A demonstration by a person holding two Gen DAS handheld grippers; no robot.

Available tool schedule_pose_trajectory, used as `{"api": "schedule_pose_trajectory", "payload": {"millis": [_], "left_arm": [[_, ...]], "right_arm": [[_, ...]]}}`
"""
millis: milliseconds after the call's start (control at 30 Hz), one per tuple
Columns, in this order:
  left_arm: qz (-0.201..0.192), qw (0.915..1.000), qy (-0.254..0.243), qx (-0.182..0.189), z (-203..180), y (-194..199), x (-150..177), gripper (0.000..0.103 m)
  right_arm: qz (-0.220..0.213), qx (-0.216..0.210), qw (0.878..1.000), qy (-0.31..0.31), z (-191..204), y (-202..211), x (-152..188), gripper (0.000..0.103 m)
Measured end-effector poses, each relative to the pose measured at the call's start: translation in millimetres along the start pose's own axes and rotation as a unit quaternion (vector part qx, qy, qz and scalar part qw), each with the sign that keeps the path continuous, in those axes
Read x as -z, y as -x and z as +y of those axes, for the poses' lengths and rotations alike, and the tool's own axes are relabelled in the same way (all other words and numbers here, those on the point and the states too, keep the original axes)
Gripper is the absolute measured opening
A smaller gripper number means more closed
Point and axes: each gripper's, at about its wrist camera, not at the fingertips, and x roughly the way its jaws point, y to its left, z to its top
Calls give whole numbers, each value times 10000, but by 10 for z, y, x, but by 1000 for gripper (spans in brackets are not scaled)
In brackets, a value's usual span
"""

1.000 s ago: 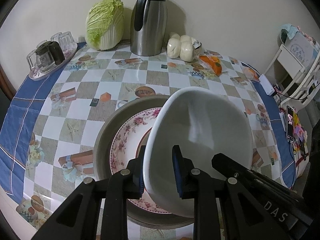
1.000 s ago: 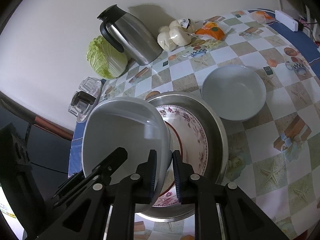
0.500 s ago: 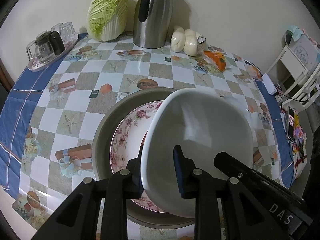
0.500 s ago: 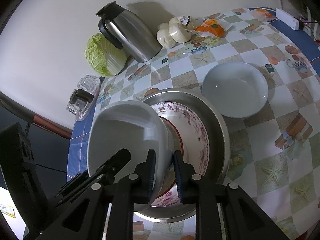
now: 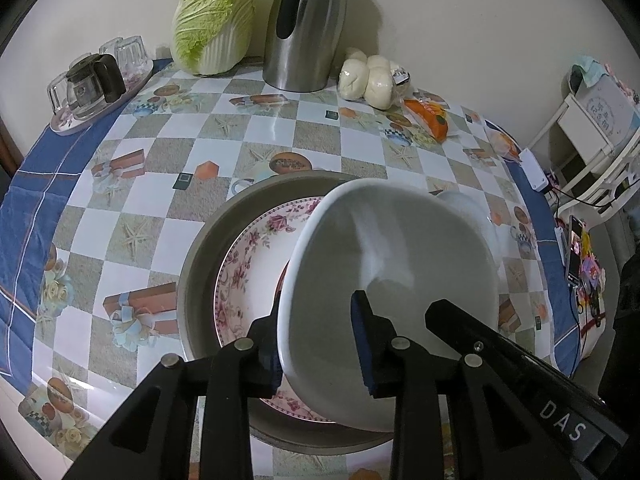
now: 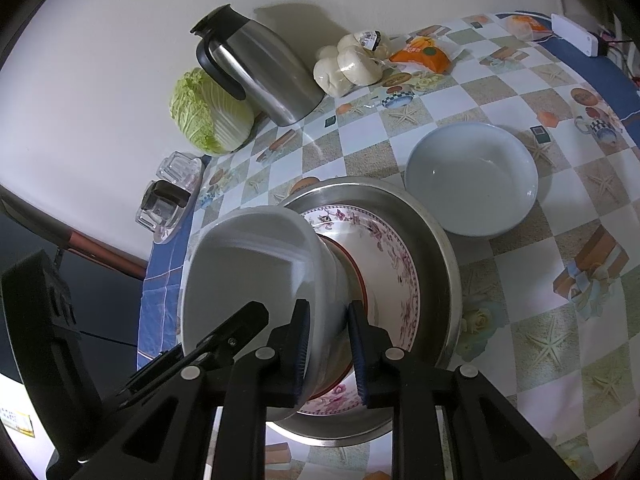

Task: Organize plates and bowls
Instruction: 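Lower the square bowl into the red-rimmed bowl with both tools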

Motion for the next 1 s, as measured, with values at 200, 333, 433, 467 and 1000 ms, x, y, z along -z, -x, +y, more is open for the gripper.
{"api": "schedule_pose_trajectory", "payload": {"millis": [200, 333, 433, 467, 1000], "left_arm": [[-210, 9997, -38, -77, 22, 103, -37, 40], [-251, 9997, -25, -28, 30, 127, -41, 41], [-247, 9997, 2, -29, 35, 126, -43, 41], [-255, 9997, 16, -45, 36, 133, -43, 41], [-146, 9992, 355, -108, 225, 61, -53, 41]], "right_arm": [[-62, 2, 10000, -14, -2, 26, -16, 23], [-173, -100, 9998, -8, 5, 91, -38, 23], [-215, -155, 9996, -14, -2, 127, -50, 23], [-228, -167, 9996, -33, -12, 139, -56, 23], [-70, -202, 9994, -272, -193, 44, -97, 24]]}}
